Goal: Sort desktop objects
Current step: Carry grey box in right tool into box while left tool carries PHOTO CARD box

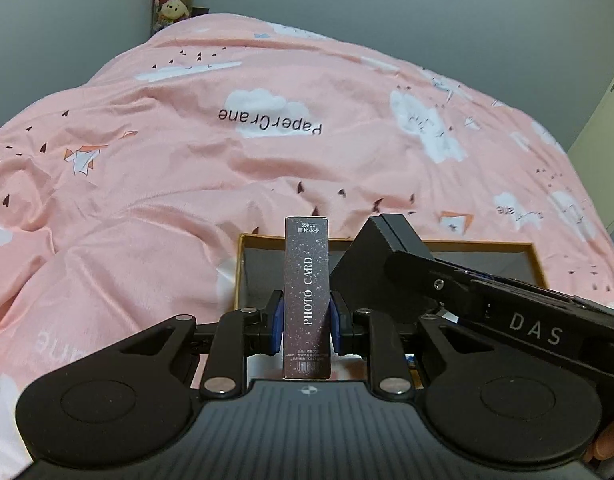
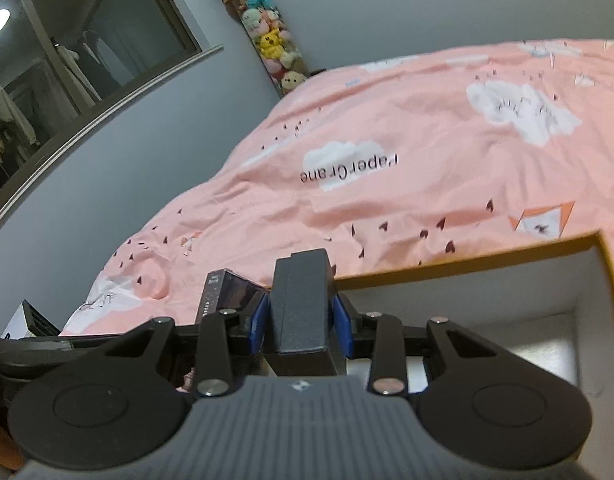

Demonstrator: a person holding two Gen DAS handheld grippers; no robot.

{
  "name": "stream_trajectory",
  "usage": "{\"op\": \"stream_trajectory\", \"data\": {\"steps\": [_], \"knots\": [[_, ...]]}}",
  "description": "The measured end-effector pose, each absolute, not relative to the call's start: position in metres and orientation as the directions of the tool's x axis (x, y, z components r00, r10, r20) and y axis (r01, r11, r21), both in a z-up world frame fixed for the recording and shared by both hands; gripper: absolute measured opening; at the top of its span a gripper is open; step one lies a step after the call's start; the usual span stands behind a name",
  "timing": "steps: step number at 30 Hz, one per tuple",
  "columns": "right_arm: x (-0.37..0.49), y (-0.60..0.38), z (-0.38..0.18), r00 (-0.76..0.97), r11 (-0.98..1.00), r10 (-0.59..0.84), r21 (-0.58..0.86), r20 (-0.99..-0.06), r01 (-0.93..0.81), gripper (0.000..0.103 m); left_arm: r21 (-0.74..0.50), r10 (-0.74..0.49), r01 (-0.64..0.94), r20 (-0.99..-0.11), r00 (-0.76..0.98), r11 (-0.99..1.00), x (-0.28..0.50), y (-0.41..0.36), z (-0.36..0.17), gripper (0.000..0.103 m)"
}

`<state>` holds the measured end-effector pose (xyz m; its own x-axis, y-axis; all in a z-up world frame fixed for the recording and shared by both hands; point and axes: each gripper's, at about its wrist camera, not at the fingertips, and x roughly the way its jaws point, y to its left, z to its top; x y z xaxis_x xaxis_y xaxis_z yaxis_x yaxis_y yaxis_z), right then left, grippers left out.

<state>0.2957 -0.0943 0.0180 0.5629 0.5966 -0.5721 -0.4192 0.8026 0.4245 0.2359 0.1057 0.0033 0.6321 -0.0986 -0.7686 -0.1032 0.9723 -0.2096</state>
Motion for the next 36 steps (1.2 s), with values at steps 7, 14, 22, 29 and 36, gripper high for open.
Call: {"op": "stream_trajectory", "data": {"steps": [7, 14, 22, 29, 36], "knots": [[0.306, -0.085, -0.005, 0.537, 0.793, 0.609, 0.451, -0.583, -0.41, 0.037, -0.204, -0.085, -0.13, -0.79, 0.608, 0.97, 0.247, 0.112, -0.017, 0.025], [0.316, -0.078, -0.028, 0.488, 0.804, 0.594, 0.459, -0.64, -0.377, 0.037, -0.169, -0.063, -0.136, -0.819, 0.571, 0.976, 0.254, 0.113, -0.033, 0.025], [0.33, -0.08, -0.044, 0.428, 0.793, 0.61, 0.514, -0.667, -0.328, 0.037, -0.146, -0.052, -0.124, -0.827, 0.56, 0.982, 0.257, 0.11, -0.036, 0.025], [0.331, -0.079, -0.049, 0.418, 0.806, 0.592, 0.505, -0.689, -0.309, 0.037, -0.148, -0.066, -0.106, -0.832, 0.55, 0.983, 0.259, 0.109, -0.037, 0.026], [0.331, -0.08, -0.052, 0.412, 0.812, 0.583, 0.496, -0.7, -0.306, 0.037, -0.159, -0.078, -0.101, -0.834, 0.546, 0.982, 0.259, 0.108, -0.041, 0.028]]}}
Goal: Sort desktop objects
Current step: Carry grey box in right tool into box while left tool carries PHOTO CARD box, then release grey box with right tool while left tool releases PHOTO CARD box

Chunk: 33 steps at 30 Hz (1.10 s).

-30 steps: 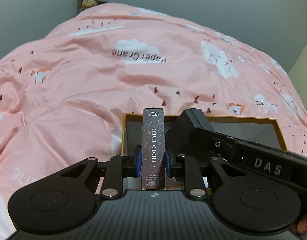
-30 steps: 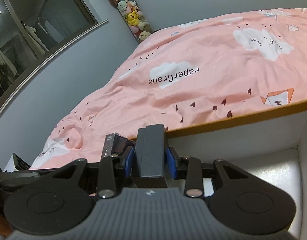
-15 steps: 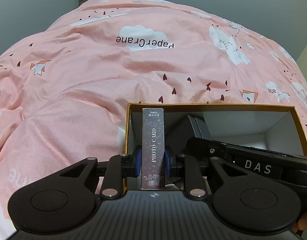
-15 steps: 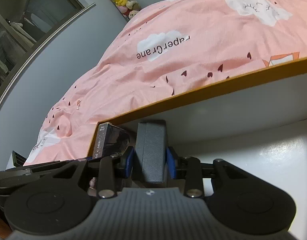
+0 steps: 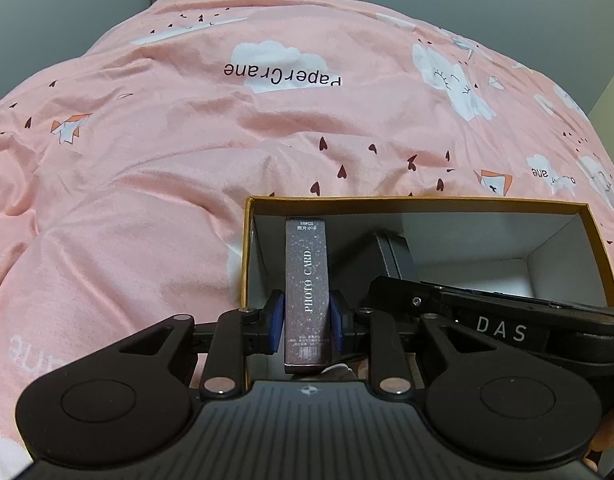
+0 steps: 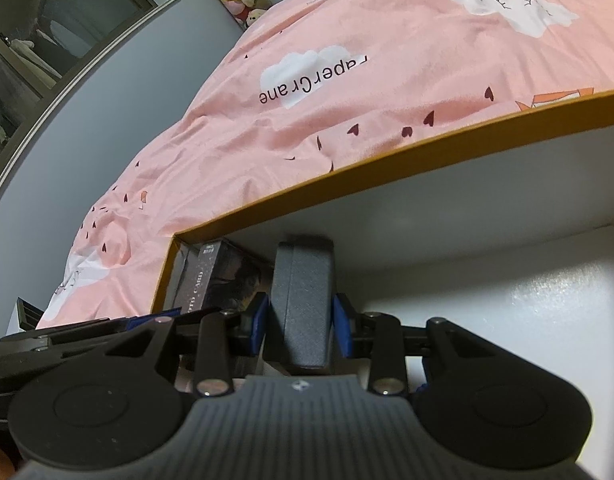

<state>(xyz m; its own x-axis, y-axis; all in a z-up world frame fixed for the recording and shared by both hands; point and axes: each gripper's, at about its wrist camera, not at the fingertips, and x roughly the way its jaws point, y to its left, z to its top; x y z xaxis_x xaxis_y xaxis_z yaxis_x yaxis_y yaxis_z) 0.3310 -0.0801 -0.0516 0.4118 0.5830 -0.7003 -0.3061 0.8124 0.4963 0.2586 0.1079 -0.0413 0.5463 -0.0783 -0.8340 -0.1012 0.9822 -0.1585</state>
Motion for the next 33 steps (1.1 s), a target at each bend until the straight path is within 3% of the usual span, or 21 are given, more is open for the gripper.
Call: {"op": "stream_trajectory", "data": {"steps": [5, 12, 18, 27, 33], "knots": [[0.332, -0.079, -0.053, 0.408, 0.814, 0.58, 0.496, -0.705, -0.302, 0.037, -0.163, -0.085, -0.094, -0.831, 0.55, 0.982, 0.258, 0.109, -0.041, 0.029], [0.333, -0.08, -0.054, 0.401, 0.811, 0.585, 0.509, -0.705, -0.289, 0.037, -0.188, -0.113, -0.074, -0.814, 0.57, 0.979, 0.253, 0.109, -0.035, 0.039], [0.333, -0.07, -0.053, 0.391, 0.81, 0.586, 0.501, -0.71, -0.304, 0.037, -0.208, -0.127, -0.061, -0.776, 0.618, 0.976, 0.24, 0.116, -0.016, 0.039], [0.323, -0.031, -0.048, 0.412, 0.857, 0.49, 0.338, -0.768, -0.39, 0.037, -0.251, -0.122, -0.123, -0.771, 0.625, 0.96, 0.215, 0.154, -0.005, 0.039], [0.334, -0.029, -0.051, 0.31, 0.813, 0.569, 0.462, -0.762, -0.356, 0.035, -0.295, -0.165, -0.135, -0.797, 0.581, 0.946, 0.206, 0.163, -0.024, 0.039]]}}
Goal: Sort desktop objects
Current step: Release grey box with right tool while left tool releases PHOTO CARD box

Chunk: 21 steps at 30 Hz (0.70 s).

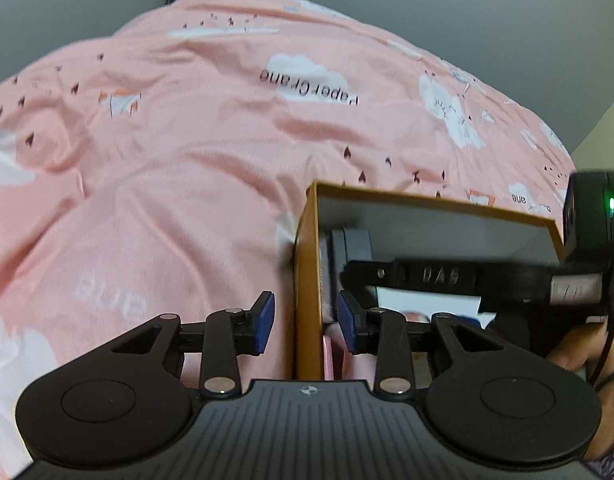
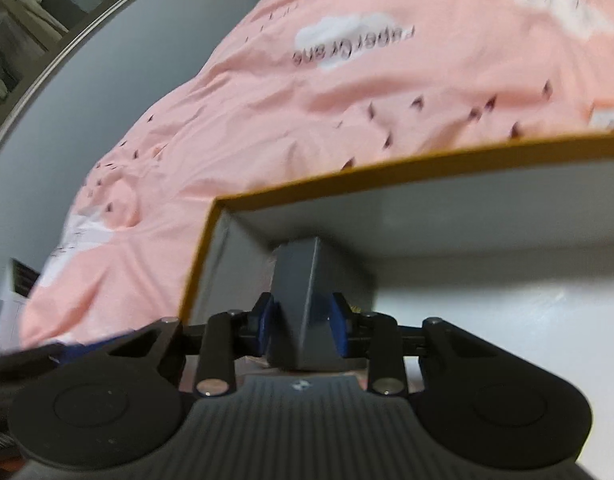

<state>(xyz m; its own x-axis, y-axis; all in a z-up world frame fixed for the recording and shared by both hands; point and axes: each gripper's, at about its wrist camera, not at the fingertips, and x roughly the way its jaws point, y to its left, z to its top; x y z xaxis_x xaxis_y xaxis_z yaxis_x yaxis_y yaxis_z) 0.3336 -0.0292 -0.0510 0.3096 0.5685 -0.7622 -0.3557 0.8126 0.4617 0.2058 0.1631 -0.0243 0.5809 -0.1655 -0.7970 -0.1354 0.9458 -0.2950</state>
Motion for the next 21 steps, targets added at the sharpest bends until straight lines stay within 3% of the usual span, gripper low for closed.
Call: {"op": "stream_trajectory", "data": {"steps": [3, 7, 12, 21], "knots": [[0.332, -0.027, -0.051, 0.3, 0.818, 0.558, 0.452, -0.774, -0.356, 0.036, -0.323, -0.192, -0.136, -0.797, 0.573, 0.936, 0.203, 0.165, -0.03, 0.039], [0.333, -0.027, -0.06, 0.261, 0.818, 0.561, 0.477, -0.785, -0.323, 0.053, -0.341, -0.211, -0.135, -0.799, 0.564, 0.93, 0.201, 0.166, -0.036, 0.038], [0.342, -0.031, -0.075, 0.22, 0.803, 0.591, 0.542, -0.776, -0.247, 0.059, -0.376, -0.252, -0.123, -0.796, 0.551, 0.918, 0.202, 0.164, -0.042, 0.035], [0.352, -0.036, -0.086, 0.19, 0.768, 0.636, 0.589, -0.748, -0.251, 0.06, -0.401, -0.279, -0.124, -0.798, 0.535, 0.908, 0.205, 0.16, -0.044, 0.032]]}}
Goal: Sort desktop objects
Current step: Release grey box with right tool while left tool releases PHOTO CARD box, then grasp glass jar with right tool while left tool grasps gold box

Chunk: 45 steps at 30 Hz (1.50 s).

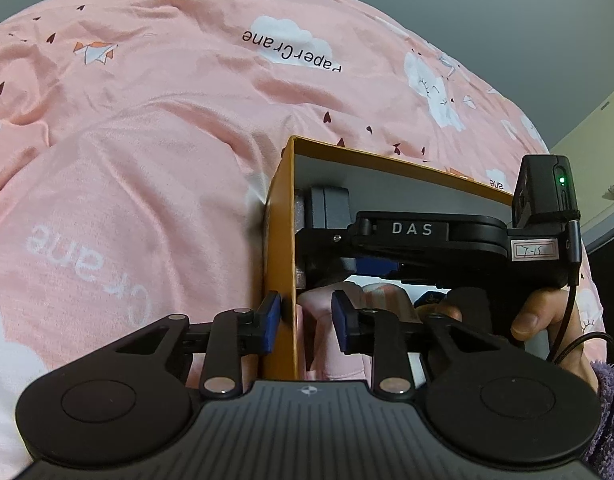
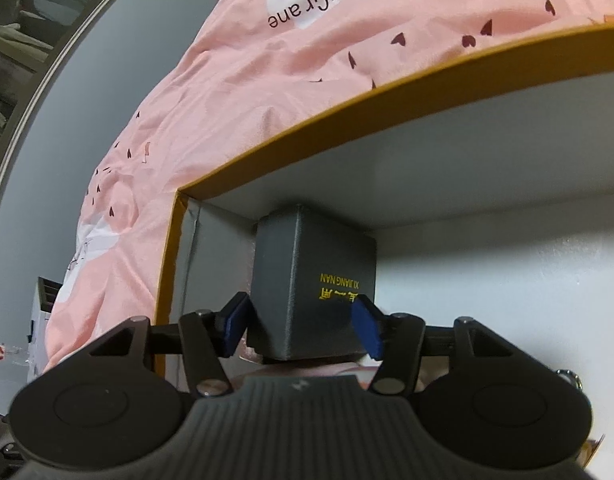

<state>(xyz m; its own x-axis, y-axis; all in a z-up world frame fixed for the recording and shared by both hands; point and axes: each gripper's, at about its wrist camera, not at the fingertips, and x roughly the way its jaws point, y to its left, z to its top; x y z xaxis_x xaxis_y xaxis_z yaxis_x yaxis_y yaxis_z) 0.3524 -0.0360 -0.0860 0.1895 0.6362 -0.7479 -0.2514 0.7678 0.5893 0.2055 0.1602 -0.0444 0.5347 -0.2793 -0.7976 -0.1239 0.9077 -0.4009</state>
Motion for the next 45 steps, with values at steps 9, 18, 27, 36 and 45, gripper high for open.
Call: {"op": "stream_trajectory", "data": {"steps": [9, 18, 27, 36, 45], "knots": [[0.345, -0.031, -0.076, 0.207, 0.788, 0.606, 0.542, -0.768, -0.292, 0.061, -0.341, -0.221, -0.12, -0.8, 0.558, 0.932, 0.199, 0.157, -0.028, 0.032], [0.313, -0.05, -0.014, 0.308, 0.79, 0.581, 0.432, -0.753, -0.435, 0.06, -0.243, -0.163, -0.055, -0.784, 0.599, 0.968, 0.181, 0.134, 0.016, 0.032], [0.223, -0.113, 0.04, 0.445, 0.766, 0.614, 0.358, -0.652, -0.534, 0.054, -0.222, -0.187, 0.026, -0.749, 0.636, 0.975, 0.122, 0.09, 0.054, 0.032], [0.128, -0.185, 0.046, 0.576, 0.822, 0.558, 0.306, -0.597, -0.48, 0.049, -0.238, -0.265, 0.126, -0.764, 0.589, 0.963, 0.071, 0.038, 0.043, 0.032], [0.079, -0.213, -0.014, 0.533, 0.889, 0.441, 0.27, -0.722, -0.37, 0.036, -0.274, -0.29, 0.106, -0.817, 0.499, 0.956, 0.052, 0.009, -0.015, 0.032]]}}
